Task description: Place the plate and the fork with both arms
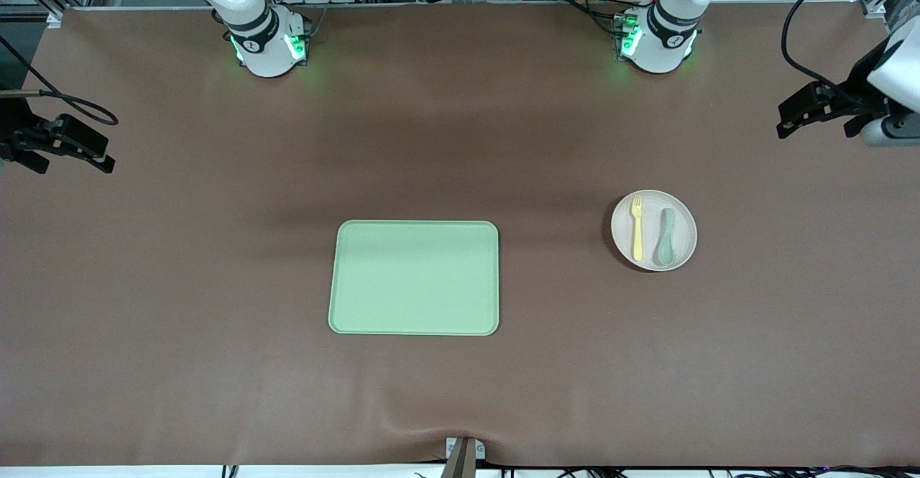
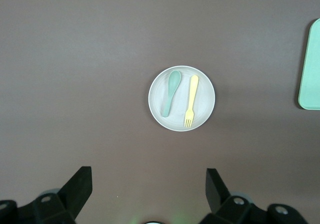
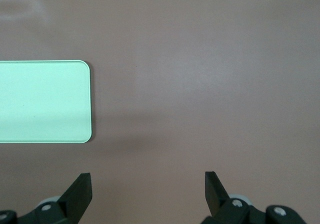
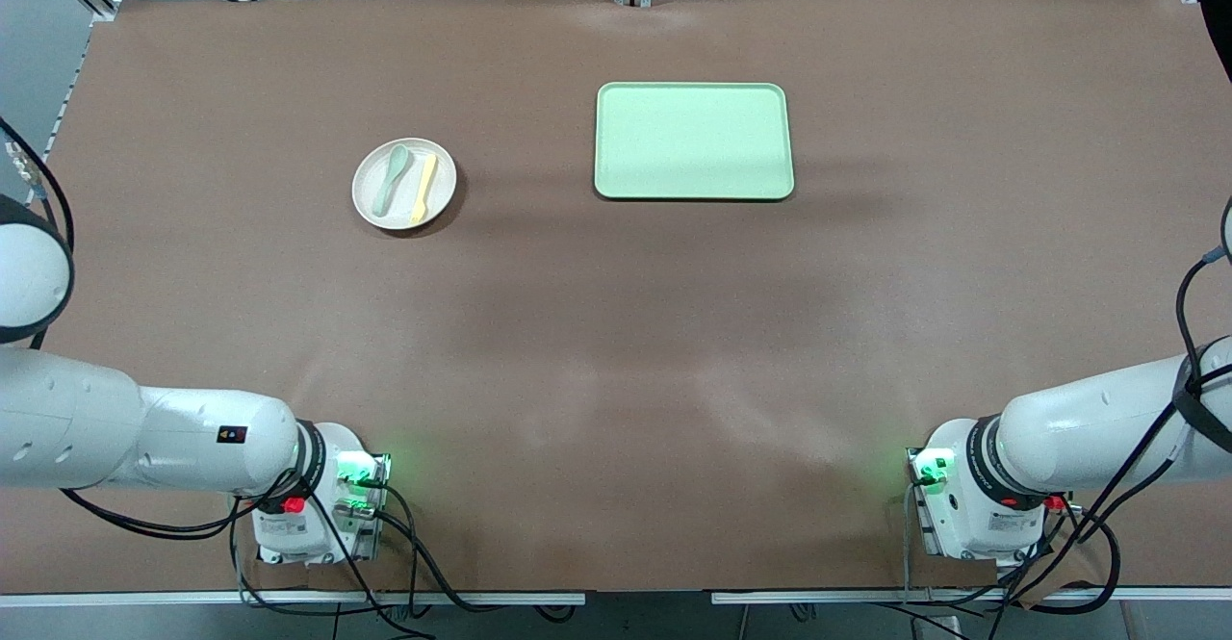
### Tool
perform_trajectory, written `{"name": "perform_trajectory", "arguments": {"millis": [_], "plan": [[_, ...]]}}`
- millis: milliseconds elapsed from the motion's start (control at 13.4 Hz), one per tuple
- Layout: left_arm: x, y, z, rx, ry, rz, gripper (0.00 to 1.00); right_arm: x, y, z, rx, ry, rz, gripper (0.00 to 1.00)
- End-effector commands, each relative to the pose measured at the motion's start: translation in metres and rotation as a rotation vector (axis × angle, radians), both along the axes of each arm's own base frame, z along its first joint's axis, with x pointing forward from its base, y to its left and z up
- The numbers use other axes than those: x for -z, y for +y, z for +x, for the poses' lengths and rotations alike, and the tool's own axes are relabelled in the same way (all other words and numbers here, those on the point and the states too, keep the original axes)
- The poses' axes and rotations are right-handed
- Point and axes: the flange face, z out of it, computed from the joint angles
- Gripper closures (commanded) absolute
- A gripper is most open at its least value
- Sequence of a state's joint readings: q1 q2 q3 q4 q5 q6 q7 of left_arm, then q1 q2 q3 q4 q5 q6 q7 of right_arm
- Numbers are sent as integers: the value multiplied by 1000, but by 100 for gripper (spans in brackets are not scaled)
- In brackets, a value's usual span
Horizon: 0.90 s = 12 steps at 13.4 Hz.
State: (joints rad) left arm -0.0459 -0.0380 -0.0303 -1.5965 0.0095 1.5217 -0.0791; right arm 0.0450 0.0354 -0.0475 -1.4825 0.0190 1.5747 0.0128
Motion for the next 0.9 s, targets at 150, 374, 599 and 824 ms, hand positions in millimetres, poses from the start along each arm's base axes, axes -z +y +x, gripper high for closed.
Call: {"name": "perform_trajectory", "arguments": {"millis": [150, 374, 599, 824], "plan": [[57, 29, 26, -55, 33, -56, 0, -4, -1, 1, -3, 0, 16, 0], [121, 48, 41, -55, 29, -96, 0, -4, -2, 1, -1, 0, 16, 0], [191, 66, 57, 2, 33, -109, 0, -4, -5, 1, 2, 0, 15, 0], [268, 79, 57, 7, 43, -224, 0, -5, -3, 1, -3, -5, 15, 0]]}}
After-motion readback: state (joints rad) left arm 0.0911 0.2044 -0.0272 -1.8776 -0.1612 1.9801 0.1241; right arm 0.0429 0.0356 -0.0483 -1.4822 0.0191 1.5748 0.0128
